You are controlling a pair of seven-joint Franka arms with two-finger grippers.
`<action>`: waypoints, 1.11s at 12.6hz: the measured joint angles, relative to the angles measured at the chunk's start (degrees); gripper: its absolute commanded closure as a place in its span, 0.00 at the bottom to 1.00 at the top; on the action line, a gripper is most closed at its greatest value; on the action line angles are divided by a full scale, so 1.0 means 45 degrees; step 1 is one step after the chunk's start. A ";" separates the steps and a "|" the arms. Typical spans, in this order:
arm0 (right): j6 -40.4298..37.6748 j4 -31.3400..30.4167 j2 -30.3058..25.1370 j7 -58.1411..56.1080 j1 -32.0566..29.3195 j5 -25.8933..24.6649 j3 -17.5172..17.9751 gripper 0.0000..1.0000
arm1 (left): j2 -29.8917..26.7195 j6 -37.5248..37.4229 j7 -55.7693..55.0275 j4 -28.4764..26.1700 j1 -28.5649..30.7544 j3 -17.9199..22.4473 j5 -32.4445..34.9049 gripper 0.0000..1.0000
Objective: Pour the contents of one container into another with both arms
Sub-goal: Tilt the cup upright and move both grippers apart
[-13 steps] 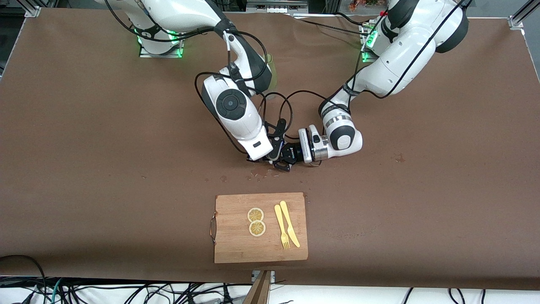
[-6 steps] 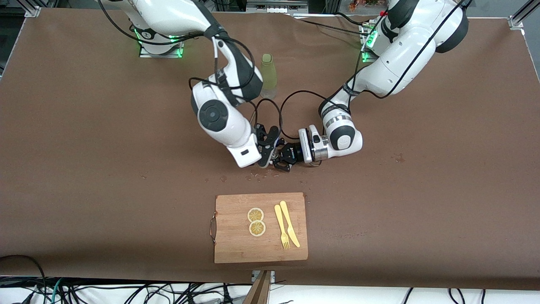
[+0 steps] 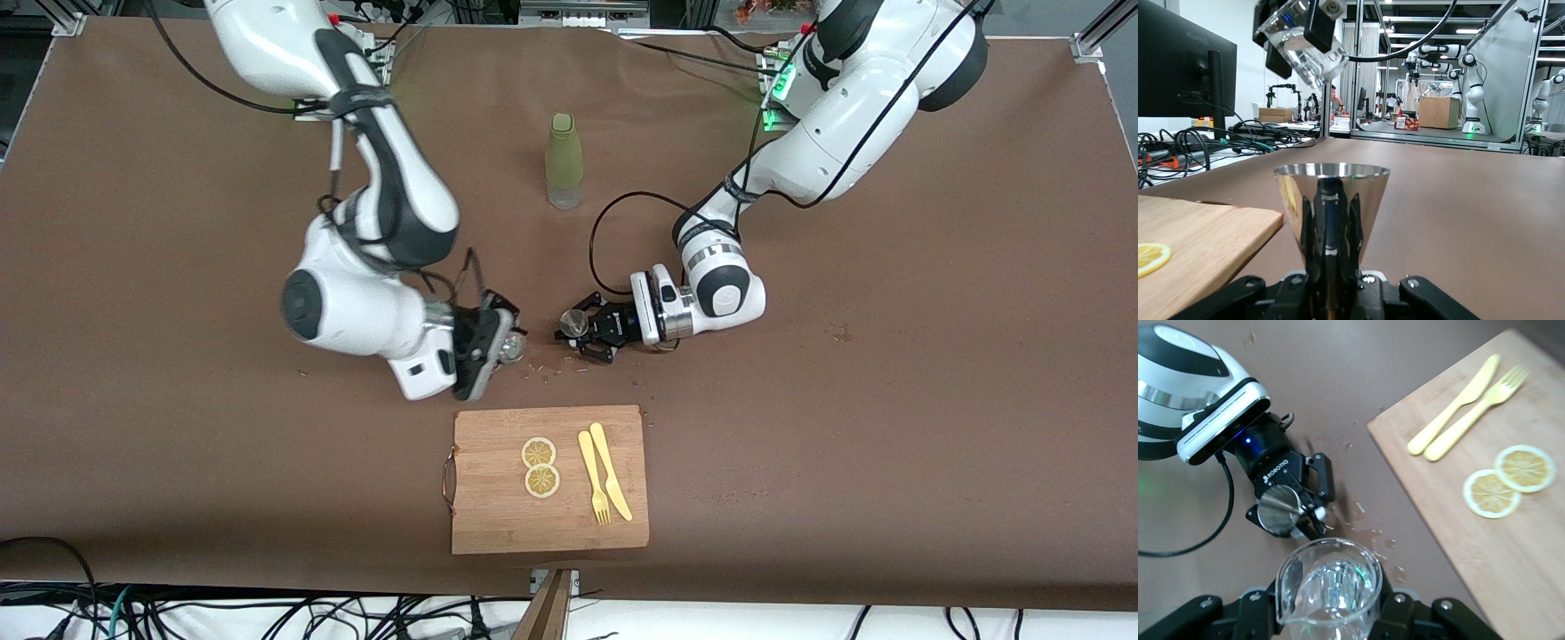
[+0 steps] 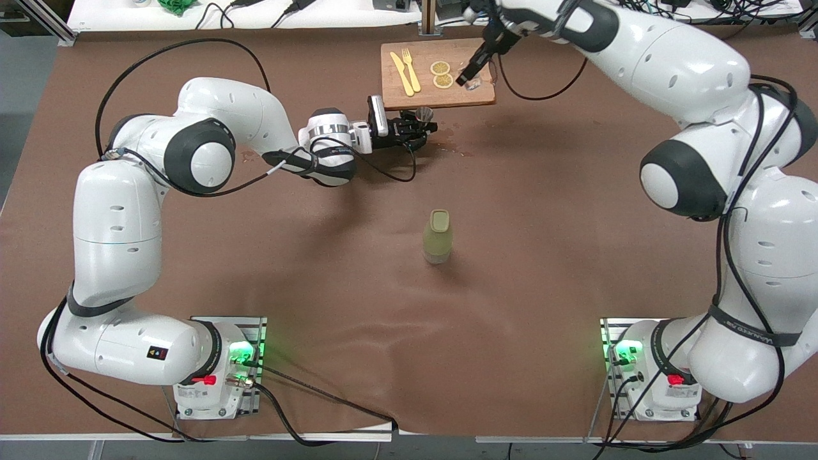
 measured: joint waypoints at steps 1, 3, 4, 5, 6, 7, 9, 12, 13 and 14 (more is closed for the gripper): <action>-0.0031 -0.0249 -0.0145 -0.0746 -0.0446 0.0585 -0.0002 0.60 | -0.0008 0.0000 0.0000 0.0044 0.0006 0.0066 0.0000 1.00; -0.0382 -0.0765 -0.0419 -0.2209 -0.1348 0.1586 0.0004 0.60 | -0.0151 0.0000 -0.0044 0.0151 0.0042 0.0231 0.0000 1.00; -0.0684 -0.1024 -0.0514 -0.2945 -0.1812 0.1962 0.0007 0.60 | -0.0329 -0.0001 -0.0101 0.0154 0.0098 0.0369 0.0000 1.00; -0.0941 -0.1249 -0.0579 -0.3619 -0.2271 0.2164 0.0014 0.60 | -0.0533 0.0000 -0.0135 0.0138 0.0227 0.0471 0.0000 1.00; -0.1091 -0.1515 -0.0654 -0.4281 -0.2744 0.2246 0.0052 0.60 | -0.0757 0.0002 -0.0152 0.0066 0.0427 0.0544 0.0000 1.00; -0.1187 -0.1813 -0.0728 -0.4990 -0.3254 0.2280 0.0169 0.60 | -0.0991 0.0002 -0.0167 -0.0087 0.0687 0.0599 0.0000 1.00; -0.1260 -0.2432 -0.0805 -0.6526 -0.4458 0.2299 0.0704 0.60 | -0.1471 0.0002 -0.0172 -0.0651 0.1394 0.0641 0.0000 1.00; -0.2029 -0.2932 -0.0807 -0.9062 -0.6025 0.2336 0.1097 0.60 | -0.2365 -0.0458 -0.0259 -0.1715 0.2704 0.0665 0.0518 1.00; -0.2298 -0.3071 -0.0807 -0.9871 -0.6451 0.2351 0.1128 0.60 | -0.2642 -0.0992 -0.0390 -0.2030 0.3224 0.0672 0.1099 1.00; -0.2509 -0.3242 -0.0808 -1.0677 -0.6848 0.2360 0.1143 0.60 | -0.2879 -0.1695 -0.0515 -0.2327 0.3774 0.0684 0.1715 1.00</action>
